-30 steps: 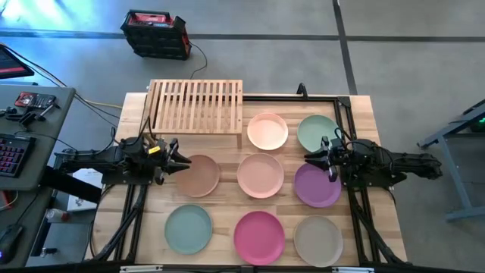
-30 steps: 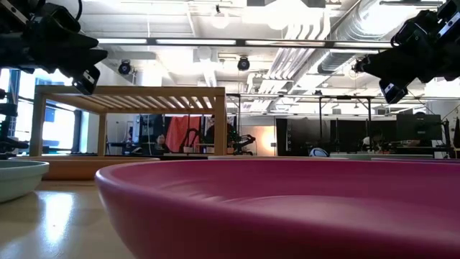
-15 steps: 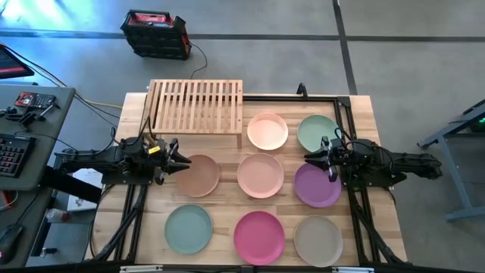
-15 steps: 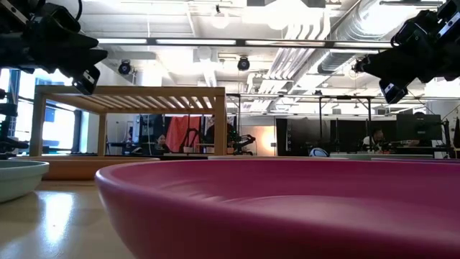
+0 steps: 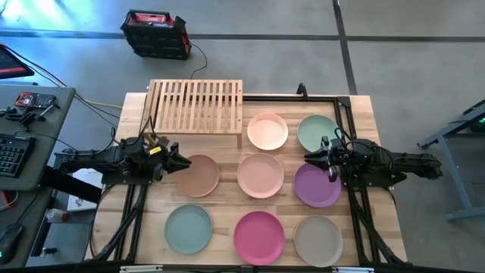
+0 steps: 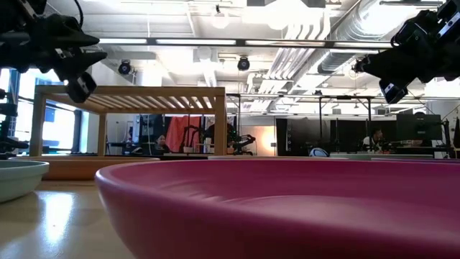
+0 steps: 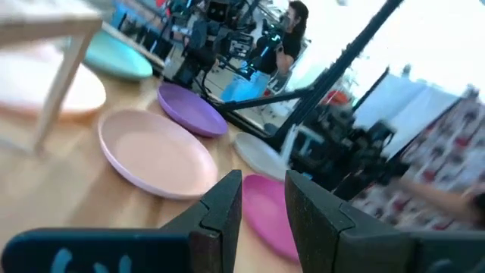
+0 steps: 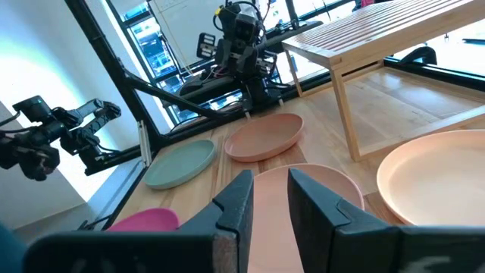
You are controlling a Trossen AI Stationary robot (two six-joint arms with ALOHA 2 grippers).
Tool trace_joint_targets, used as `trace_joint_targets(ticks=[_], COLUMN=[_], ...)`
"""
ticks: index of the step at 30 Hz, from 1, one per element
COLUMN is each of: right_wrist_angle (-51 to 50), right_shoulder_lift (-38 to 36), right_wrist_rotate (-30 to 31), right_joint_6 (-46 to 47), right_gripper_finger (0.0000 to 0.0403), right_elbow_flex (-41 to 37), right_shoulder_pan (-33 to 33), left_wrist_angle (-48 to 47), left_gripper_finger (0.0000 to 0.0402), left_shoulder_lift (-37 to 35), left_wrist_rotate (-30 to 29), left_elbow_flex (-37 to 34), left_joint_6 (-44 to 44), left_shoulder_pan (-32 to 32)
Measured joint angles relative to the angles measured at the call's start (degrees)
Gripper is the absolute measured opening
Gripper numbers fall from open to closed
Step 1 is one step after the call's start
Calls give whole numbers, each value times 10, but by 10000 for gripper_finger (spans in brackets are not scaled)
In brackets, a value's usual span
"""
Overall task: Place and stack plates onto a shelf
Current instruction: Put the blue plate on the shelf
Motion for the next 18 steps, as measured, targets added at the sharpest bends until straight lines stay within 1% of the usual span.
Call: trace_joint_targets(ticks=[2, 11, 18], right_wrist_angle=[0, 0, 0], right_shoulder_lift=[0, 0, 0], right_wrist_rotate=[0, 0, 0], right_joint_6=[0, 0, 0], right_gripper_finger=[69, 69, 69], right_elbow_flex=[0, 0, 0], right_shoulder_pan=[0, 0, 0], left_wrist_angle=[0, 0, 0], left_gripper_finger=[90, 90, 90], left_shoulder_lift=[0, 0, 0], left_wrist_rotate=[0, 0, 0], left_elbow_flex=[0, 0, 0], left_joint_6=[-35, -108, -188], left_shoulder_pan=[0, 0, 0])
